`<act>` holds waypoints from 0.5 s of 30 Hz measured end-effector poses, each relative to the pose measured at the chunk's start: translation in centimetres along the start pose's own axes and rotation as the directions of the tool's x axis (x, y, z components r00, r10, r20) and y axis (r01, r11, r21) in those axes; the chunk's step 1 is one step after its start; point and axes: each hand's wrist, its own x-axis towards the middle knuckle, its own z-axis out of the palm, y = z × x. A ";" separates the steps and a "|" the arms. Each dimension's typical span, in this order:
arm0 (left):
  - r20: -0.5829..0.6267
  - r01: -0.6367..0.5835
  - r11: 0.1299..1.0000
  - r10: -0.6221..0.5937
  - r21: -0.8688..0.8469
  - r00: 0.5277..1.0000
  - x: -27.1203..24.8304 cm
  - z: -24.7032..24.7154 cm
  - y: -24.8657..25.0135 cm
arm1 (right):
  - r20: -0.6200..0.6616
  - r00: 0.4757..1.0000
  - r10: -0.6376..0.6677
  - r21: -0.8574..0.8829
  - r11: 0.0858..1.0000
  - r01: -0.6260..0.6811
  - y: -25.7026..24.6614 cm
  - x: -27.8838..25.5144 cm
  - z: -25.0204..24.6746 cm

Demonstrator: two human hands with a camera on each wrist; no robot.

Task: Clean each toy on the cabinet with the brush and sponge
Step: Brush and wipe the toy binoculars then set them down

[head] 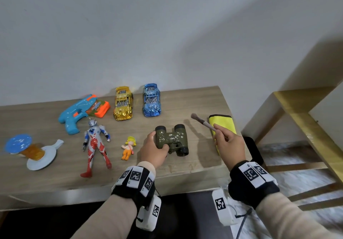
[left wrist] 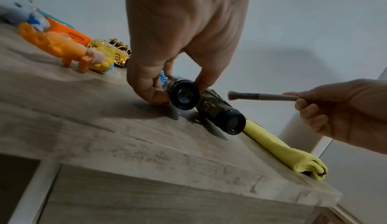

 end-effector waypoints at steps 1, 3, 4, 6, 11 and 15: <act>0.005 0.014 1.000 -0.014 -0.015 1.000 -0.1 -0.1 0.2 | 0.001 1.000 0.000 0.000 1.000 0.000 0.0 0.0 0.0; 0.015 0.032 0.998 -0.032 -0.055 0.999 -0.3 -0.1 0.4 | 0.009 1.000 0.006 0.011 1.000 -0.006 -0.1 0.1 -0.1; 0.017 0.034 0.996 -0.032 -0.080 0.999 -0.2 0.0 0.3 | 0.015 1.000 0.008 0.016 1.000 -0.008 -0.1 0.2 -0.2; 0.033 0.038 0.992 -0.034 -0.120 0.999 -0.2 0.1 0.0 | 0.017 1.000 0.007 0.023 1.000 -0.007 -0.3 0.2 -0.3; 0.087 0.073 0.954 -0.050 -0.292 0.995 2.6 2.1 -3.5 | 0.008 0.999 0.042 0.112 0.993 -0.043 -1.2 0.2 -0.7; 0.109 0.025 0.890 0.027 -0.454 0.994 -1.0 0.3 -1.0 | -0.004 0.999 0.050 0.178 0.983 -0.049 -1.8 -0.2 -0.7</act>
